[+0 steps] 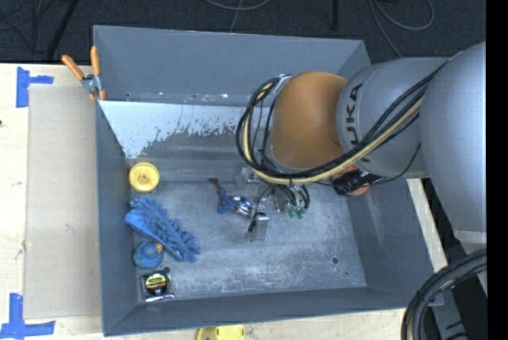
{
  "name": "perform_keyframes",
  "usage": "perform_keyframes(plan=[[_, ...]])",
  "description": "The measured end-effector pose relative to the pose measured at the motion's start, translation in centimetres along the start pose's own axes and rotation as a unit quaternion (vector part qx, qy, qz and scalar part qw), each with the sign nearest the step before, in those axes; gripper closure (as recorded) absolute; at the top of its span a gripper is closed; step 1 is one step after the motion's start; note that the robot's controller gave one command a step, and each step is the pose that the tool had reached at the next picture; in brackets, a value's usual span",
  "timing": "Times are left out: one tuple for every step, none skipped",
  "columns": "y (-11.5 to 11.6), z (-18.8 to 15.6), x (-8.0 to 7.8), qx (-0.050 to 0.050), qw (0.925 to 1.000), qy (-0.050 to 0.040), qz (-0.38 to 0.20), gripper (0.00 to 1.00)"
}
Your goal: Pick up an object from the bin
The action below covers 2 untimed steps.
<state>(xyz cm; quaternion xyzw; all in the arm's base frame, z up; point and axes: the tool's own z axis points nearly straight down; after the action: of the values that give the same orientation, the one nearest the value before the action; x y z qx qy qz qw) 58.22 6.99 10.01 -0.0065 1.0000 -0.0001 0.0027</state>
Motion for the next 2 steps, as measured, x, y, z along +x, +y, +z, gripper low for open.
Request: perform_keyframes(plan=[[0.48,2.71,-0.74,0.0,0.9982,0.0028,0.059,1.0],[0.47,2.71,-0.74,0.0,0.9982,0.0028,0.06,1.0]])
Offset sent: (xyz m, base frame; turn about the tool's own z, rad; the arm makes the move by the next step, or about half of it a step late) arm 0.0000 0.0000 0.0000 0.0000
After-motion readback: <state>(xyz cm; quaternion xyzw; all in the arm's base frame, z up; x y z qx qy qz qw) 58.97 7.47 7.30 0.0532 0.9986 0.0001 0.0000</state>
